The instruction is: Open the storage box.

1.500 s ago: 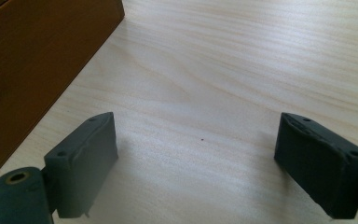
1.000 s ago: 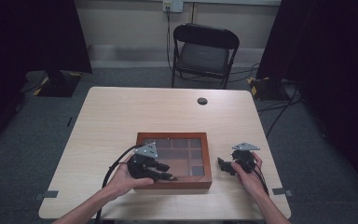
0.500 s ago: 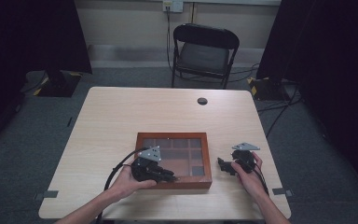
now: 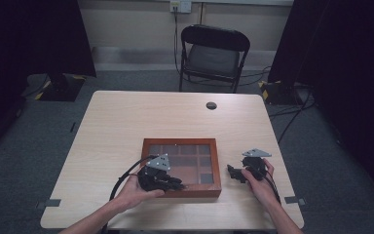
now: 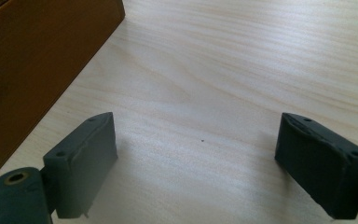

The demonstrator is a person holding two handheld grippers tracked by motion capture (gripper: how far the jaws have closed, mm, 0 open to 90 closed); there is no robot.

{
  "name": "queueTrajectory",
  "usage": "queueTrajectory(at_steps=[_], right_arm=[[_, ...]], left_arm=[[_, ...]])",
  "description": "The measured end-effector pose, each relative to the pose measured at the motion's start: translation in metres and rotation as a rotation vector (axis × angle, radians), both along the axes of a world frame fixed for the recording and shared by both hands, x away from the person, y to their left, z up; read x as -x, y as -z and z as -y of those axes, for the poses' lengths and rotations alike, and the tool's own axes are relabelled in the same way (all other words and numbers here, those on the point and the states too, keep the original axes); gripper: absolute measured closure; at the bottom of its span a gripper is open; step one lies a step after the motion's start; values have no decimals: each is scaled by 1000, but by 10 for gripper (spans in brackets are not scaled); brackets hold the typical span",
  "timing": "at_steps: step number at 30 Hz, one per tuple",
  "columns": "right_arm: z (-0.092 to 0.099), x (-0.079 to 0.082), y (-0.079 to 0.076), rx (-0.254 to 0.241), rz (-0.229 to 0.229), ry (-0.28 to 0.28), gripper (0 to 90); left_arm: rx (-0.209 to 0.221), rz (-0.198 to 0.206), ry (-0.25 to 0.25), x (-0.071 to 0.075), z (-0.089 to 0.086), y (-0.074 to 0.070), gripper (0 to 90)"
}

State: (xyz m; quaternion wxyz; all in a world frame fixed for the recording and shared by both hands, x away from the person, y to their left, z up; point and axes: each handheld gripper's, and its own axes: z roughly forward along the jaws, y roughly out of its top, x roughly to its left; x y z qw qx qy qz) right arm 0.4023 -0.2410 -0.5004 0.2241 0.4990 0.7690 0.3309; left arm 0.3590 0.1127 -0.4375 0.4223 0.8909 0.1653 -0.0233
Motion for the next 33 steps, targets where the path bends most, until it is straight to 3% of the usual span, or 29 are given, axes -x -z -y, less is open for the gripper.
queueTrajectory(at_steps=[12, 19, 20, 33], right_arm=[[0, 0, 0, 1, -1, 2, 114], [0, 0, 0, 0, -1, 1, 114], [0, 0, 0, 0, -1, 1, 114], [0, 0, 0, 0, 0, -1, 114]], left_arm=[[-8, -27, 13, -4, 3, -2, 813], [14, -54, 10, -7, 1, -4, 814], [-5, -52, 15, -8, 1, -6, 815], [36, -53, 23, -11, -2, -21, 816]])
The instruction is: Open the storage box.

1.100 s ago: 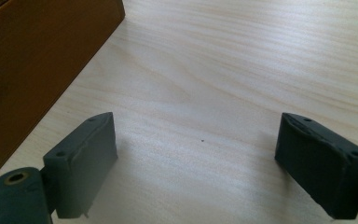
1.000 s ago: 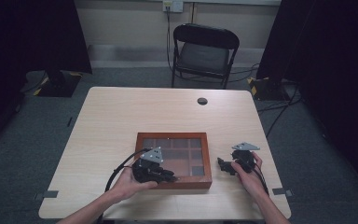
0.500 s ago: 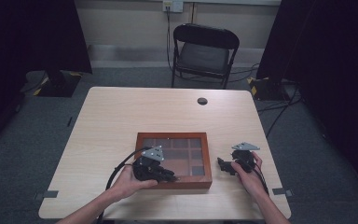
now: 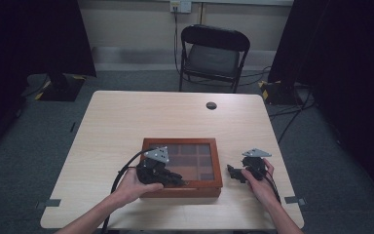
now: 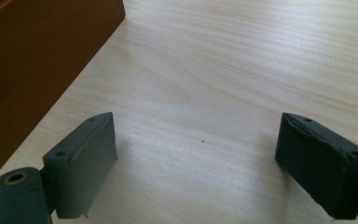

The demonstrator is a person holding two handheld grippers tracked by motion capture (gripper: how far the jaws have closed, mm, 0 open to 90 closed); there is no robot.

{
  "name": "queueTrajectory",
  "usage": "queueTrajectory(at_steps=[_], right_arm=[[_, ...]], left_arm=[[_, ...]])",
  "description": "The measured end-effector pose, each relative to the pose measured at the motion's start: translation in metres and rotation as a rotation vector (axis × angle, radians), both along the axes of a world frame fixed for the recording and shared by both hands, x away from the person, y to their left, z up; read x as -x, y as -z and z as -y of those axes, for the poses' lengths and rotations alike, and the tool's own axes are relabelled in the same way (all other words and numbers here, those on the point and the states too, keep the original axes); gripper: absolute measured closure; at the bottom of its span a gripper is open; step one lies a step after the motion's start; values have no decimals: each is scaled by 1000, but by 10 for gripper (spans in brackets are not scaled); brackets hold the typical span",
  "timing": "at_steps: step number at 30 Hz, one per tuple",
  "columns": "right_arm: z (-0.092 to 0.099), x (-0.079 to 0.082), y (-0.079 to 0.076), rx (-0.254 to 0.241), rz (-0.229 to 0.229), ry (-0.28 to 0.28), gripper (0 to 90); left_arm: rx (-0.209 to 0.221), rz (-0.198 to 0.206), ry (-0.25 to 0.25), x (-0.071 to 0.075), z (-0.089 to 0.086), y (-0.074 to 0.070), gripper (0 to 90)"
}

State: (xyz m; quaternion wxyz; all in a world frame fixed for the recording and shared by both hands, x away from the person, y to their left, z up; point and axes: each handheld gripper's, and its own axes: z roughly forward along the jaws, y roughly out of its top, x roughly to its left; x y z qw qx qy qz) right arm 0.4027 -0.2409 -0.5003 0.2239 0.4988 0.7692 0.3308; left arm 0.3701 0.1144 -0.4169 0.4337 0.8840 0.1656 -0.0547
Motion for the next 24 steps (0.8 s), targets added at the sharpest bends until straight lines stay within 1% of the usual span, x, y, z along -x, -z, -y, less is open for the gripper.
queueTrajectory(at_steps=[5, 8, 9, 10, 12, 17, 18, 19, 20, 24], right_arm=[[0, 0, 0, 1, 0, -1, 113], [0, 0, 0, -1, -3, -1, 113], [0, 0, 0, -2, -3, -1, 113], [0, 0, 0, -2, -3, -1, 113], [0, 0, 0, -2, -3, -1, 113], [0, 0, 0, -2, -3, -1, 112], [0, 0, 0, -2, -3, -1, 112], [0, 0, 0, -2, -4, -1, 112], [0, 0, 0, -2, -3, -1, 112], [0, 0, 0, -2, -4, -1, 113]], left_arm=[[-2, -7, -1, -1, 0, -2, 817], [-4, -2, 6, -2, 1, -4, 817], [1, -4, 8, -3, 1, -5, 818], [-7, -8, 13, -3, 2, -6, 819], [-9, -5, 12, -4, 2, -7, 820], [7, -13, 9, -5, 2, -12, 820], [17, -16, 9, -7, 1, -14, 820], [2, -14, 14, -7, 1, -16, 820], [13, -16, 5, -7, 2, -17, 820], [11, -22, 14, -10, 2, -20, 821]])
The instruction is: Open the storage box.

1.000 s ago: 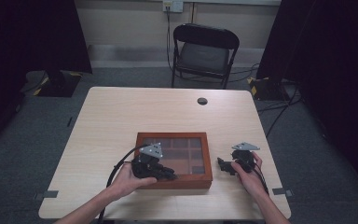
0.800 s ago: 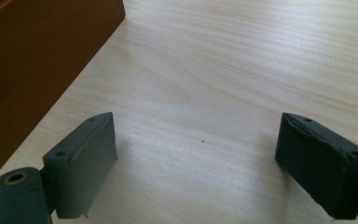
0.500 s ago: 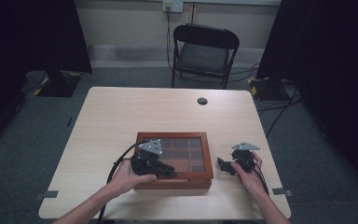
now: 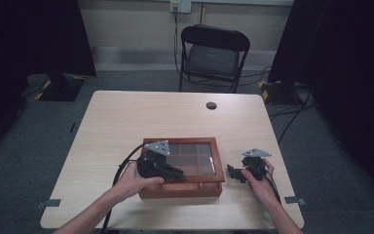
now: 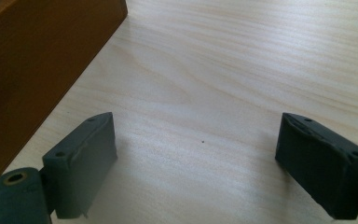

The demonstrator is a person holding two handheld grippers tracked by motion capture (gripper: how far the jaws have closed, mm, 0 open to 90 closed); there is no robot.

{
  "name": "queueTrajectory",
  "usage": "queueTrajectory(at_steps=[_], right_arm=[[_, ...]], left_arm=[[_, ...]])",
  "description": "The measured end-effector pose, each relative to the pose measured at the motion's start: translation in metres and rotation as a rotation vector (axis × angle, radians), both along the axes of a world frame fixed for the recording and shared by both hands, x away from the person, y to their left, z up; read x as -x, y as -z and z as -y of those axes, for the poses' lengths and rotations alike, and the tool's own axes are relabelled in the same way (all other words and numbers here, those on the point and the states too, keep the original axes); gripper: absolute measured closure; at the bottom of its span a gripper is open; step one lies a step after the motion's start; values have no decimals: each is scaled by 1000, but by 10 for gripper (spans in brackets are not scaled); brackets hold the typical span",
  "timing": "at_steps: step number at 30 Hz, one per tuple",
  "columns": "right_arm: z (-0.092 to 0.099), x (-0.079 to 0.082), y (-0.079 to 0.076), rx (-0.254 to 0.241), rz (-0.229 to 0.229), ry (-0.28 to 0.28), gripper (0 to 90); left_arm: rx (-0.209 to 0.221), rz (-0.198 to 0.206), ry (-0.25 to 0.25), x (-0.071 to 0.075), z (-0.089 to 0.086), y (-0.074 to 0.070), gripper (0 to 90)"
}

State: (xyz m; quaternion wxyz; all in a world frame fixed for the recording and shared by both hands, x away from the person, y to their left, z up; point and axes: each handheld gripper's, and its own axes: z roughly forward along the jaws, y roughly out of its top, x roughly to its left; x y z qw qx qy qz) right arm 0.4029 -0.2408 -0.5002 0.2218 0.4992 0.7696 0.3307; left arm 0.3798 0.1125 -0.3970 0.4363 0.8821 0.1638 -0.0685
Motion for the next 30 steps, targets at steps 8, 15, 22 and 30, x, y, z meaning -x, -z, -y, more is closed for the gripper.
queueTrajectory(at_steps=[8, 15, 22, 30], right_arm=[[0, 0, 0, 0, 0, 0, 113], [0, 0, 0, 1, 2, -2, 112], [0, 0, 0, 0, 0, 0, 112], [0, 0, 0, 1, 2, -2, 112]], left_arm=[[6, -15, 1, -4, 0, -6, 821], [11, -13, -1, -8, -1, -16, 820], [-1, -17, -2, -11, 0, -22, 820], [-6, -10, -9, -10, 0, -25, 820]])
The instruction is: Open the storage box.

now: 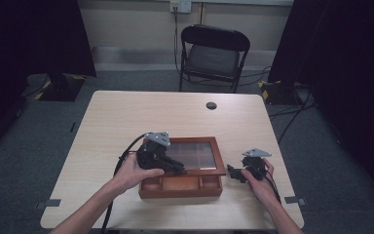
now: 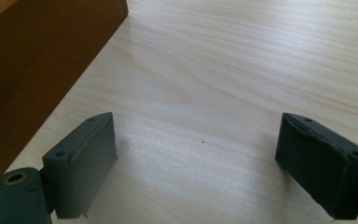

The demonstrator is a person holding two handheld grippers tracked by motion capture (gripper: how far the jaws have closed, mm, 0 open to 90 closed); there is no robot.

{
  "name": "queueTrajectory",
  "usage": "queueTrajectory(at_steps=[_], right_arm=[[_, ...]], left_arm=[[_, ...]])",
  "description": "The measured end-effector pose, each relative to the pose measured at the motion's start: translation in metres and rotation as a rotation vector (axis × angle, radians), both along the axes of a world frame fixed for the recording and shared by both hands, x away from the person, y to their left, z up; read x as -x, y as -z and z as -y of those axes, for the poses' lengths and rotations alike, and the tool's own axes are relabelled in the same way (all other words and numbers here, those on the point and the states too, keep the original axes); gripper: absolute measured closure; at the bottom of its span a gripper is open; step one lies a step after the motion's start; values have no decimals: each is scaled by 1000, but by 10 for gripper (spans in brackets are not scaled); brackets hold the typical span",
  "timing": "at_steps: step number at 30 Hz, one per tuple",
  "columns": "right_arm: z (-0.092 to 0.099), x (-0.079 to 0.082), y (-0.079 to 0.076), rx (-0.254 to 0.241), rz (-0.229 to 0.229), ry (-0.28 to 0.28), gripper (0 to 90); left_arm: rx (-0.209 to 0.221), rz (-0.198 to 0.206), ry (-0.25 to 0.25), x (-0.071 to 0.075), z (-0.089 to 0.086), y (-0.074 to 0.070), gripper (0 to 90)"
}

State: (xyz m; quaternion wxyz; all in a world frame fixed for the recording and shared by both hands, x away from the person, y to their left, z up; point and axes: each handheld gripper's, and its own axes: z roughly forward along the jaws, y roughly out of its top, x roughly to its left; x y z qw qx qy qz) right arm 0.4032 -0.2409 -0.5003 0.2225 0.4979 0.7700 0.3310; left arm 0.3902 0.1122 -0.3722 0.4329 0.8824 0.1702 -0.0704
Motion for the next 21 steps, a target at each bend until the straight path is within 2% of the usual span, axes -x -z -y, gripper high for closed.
queueTrajectory(at_steps=[5, 7, 8, 16, 18, 20, 21], right_arm=[[0, 0, 0, 0, 0, -1, 112], [0, 0, 0, 0, 0, -1, 112], [0, 0, 0, 0, 0, -1, 112], [0, 0, 0, 0, 0, -2, 112], [0, 0, 0, 0, 0, -2, 112], [0, 0, 0, 0, 0, -2, 112], [0, 0, 0, 1, 1, -2, 112]], left_arm=[[-12, 2, 4, -1, 0, -3, 820], [-3, 0, -2, -2, 0, -5, 820], [-19, 8, 0, -2, 1, -8, 819], [-7, 13, -8, -5, 1, -14, 819], [-29, 19, -4, -5, 1, -16, 819], [-25, 19, -8, -5, 1, -16, 819], [-9, 18, -9, -6, 1, -16, 819]])
